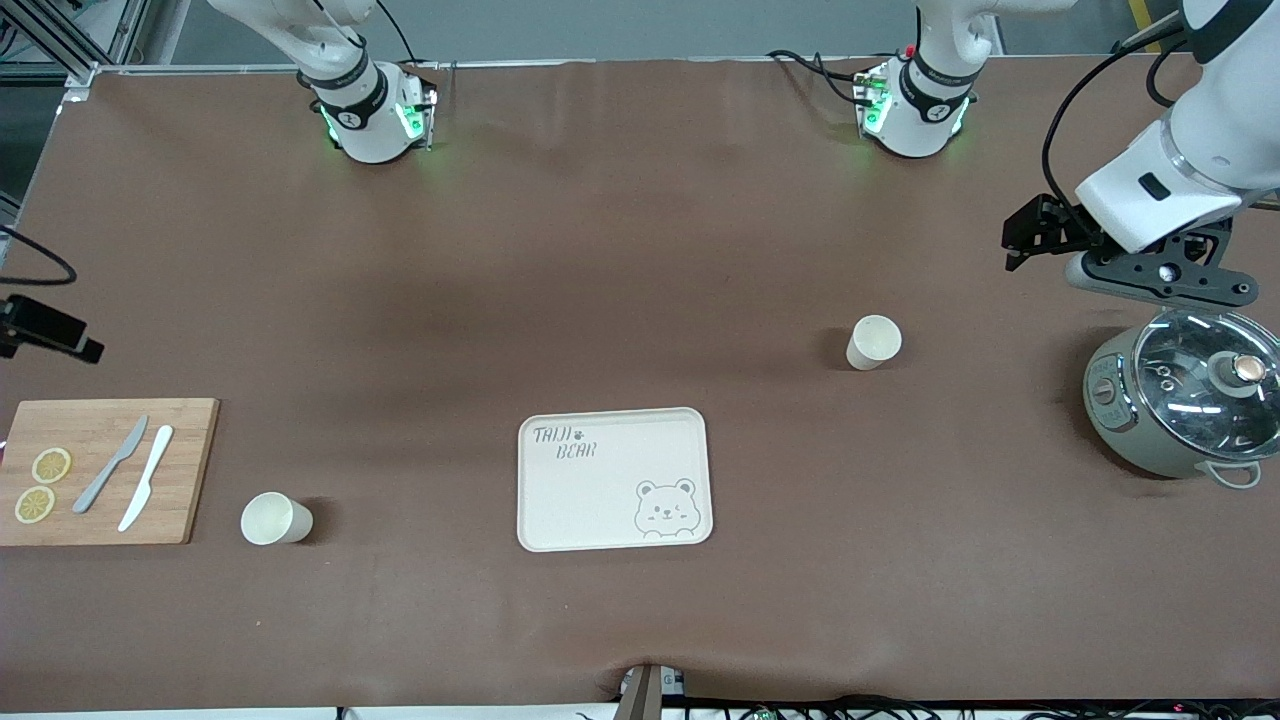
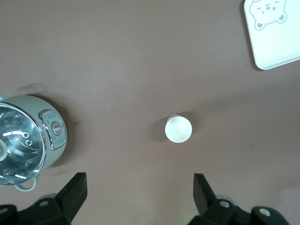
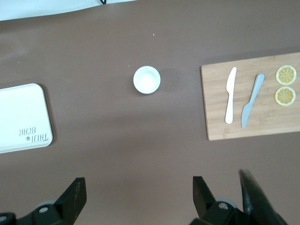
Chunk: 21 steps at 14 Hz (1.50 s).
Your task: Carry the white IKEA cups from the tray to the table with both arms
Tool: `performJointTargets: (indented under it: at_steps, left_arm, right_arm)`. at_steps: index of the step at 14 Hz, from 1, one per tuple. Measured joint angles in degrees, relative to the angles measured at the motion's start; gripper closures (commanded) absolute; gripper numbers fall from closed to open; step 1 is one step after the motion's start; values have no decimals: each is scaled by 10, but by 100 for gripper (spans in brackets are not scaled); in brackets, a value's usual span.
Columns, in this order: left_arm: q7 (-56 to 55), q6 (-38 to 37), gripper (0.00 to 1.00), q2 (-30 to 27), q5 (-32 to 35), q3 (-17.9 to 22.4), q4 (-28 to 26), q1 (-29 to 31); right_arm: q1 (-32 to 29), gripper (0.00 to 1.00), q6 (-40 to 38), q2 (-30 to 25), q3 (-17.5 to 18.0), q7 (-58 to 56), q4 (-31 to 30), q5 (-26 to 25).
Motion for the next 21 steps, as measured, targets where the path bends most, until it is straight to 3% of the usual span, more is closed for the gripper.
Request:
performJointTargets:
  at_steps: [3,10,21]
  left_arm:
    - [0,0,0,0,0,0,0,-1]
    - [0,6,0,1,0,0,0,-2]
    - [0,8,0,6,0,0,0,1]
  right_arm:
    - [0,0,-21,-32,0,5,-10,-2]
    - [0,0,-4,-112,0,5,-119,-19]
    - [1,0,10,-126,5,5,-152,-21]
